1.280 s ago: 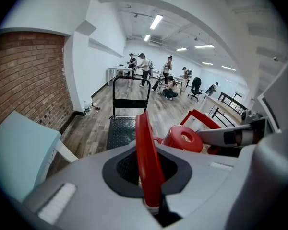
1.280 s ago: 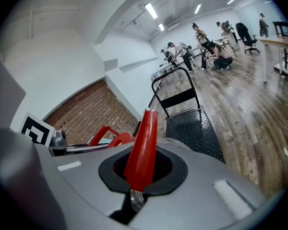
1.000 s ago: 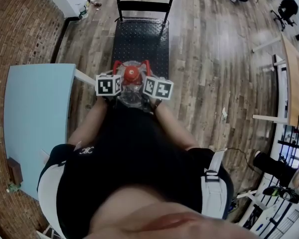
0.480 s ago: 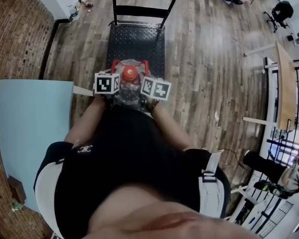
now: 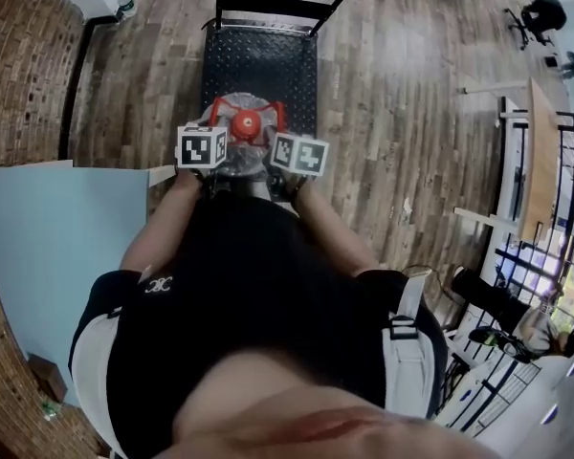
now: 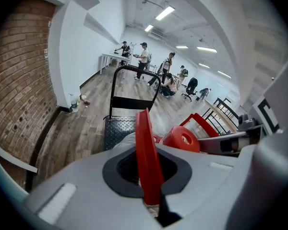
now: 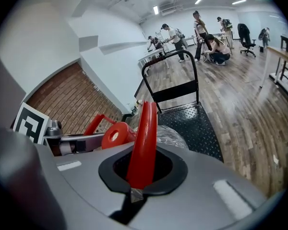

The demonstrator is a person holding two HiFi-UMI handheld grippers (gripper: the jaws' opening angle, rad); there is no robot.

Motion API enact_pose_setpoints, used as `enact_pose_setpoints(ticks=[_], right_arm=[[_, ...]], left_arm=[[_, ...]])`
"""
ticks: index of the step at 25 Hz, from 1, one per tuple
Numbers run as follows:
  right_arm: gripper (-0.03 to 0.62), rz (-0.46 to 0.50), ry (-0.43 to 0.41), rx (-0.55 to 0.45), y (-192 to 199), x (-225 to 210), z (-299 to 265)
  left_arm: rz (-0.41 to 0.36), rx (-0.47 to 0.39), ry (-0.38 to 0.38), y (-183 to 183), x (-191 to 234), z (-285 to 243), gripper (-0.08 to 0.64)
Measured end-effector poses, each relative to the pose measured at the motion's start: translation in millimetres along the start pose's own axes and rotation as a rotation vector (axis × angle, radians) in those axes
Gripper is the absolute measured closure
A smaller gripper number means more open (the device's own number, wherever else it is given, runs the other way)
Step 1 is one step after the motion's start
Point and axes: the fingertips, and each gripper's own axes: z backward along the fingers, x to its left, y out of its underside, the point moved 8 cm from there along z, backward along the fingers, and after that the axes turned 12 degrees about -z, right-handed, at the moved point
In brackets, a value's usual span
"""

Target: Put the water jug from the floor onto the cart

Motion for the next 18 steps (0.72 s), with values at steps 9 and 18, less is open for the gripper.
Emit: enact_pose_setpoints(ticks=[9,18], right_arm=[[0.574,0.000,0.043,0.036,-9,22,-42],[0.572,0.032,0.060,0.088,-15,12,-71]], left_arm=[[0.002,0.064,0.029,5,47,-23,0.548],[-0.050,0.107,-0.037,7,55,-55,0.546]])
